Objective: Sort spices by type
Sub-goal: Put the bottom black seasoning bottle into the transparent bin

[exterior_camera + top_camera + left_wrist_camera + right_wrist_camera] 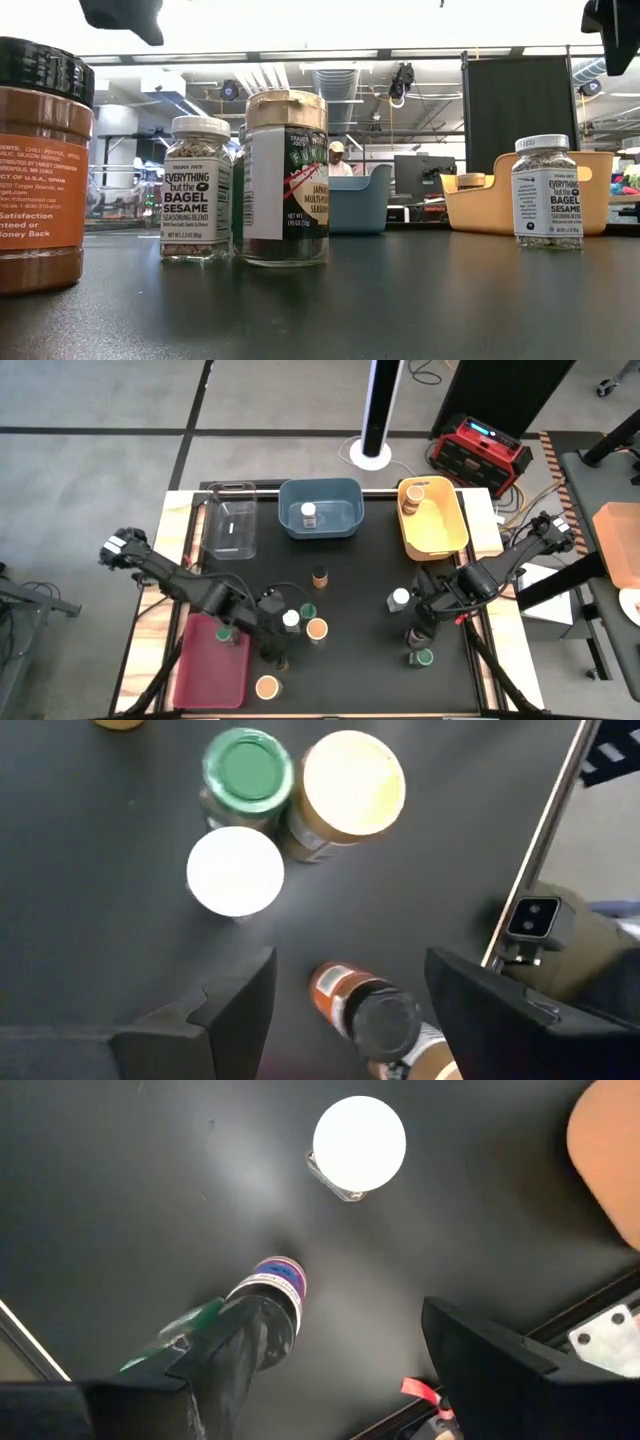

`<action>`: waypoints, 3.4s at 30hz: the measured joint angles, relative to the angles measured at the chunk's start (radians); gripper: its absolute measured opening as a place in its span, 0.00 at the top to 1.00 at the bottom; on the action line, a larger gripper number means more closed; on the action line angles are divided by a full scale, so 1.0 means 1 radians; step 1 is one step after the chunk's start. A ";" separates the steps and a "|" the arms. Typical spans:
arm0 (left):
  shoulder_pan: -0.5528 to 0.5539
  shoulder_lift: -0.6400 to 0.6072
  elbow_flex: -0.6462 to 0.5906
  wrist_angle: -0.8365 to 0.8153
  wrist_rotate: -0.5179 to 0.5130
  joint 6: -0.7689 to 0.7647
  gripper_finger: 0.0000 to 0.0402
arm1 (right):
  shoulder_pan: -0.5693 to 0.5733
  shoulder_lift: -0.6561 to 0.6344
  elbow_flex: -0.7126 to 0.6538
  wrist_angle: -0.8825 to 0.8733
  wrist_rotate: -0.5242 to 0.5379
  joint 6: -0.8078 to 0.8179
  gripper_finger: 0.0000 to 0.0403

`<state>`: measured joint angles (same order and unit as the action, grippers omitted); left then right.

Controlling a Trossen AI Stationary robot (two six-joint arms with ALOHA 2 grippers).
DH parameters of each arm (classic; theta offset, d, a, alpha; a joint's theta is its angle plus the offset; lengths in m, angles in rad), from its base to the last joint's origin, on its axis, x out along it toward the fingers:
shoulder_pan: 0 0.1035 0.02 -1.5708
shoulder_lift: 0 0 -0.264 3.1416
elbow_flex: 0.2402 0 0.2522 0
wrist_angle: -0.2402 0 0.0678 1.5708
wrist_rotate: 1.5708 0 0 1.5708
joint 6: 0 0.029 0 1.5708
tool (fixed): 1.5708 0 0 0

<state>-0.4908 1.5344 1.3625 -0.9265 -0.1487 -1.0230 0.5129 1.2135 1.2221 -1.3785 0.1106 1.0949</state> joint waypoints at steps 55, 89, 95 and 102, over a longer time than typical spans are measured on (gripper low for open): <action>-0.144 0.518 0.535 -0.482 0.072 -0.320 0.20 | 0.118 0.000 -0.005 0.024 0.050 -0.092 0.20; -0.139 0.515 0.450 -0.404 0.061 -0.237 0.22 | 0.118 0.000 -0.017 0.031 0.050 -0.093 0.20; -0.134 0.515 0.427 -0.398 0.061 -0.230 0.23 | 0.118 0.000 -0.022 0.032 0.050 -0.093 0.19; -0.132 0.513 0.393 -0.352 0.062 -0.218 0.23 | 0.118 0.000 -0.029 0.035 0.049 -0.093 0.19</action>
<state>-0.6231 2.0472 1.7552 -1.2788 -0.0872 -1.2410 0.6308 1.2133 1.1929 -1.3439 0.1600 1.0023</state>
